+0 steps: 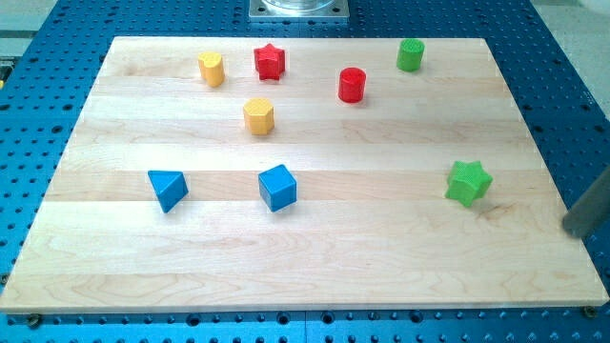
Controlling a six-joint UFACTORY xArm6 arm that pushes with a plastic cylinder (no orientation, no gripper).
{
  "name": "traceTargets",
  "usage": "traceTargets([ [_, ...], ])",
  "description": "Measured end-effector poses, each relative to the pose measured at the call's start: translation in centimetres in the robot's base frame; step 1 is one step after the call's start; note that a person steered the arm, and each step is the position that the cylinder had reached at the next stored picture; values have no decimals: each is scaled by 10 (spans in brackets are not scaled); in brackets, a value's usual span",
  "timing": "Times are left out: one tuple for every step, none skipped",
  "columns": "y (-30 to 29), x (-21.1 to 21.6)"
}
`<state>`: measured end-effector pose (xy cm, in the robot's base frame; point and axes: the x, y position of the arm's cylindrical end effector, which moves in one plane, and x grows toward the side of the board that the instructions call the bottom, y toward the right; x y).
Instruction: Push the green star upwards
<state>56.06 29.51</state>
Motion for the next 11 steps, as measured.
traceTargets([
  [-22, 18],
  [-24, 0],
  [-28, -5],
  [-65, -31],
  [-98, -28],
  [-95, -41],
  [-95, -20],
  [-85, -26],
  [-121, -69],
  [-139, -122],
  [-101, -114],
])
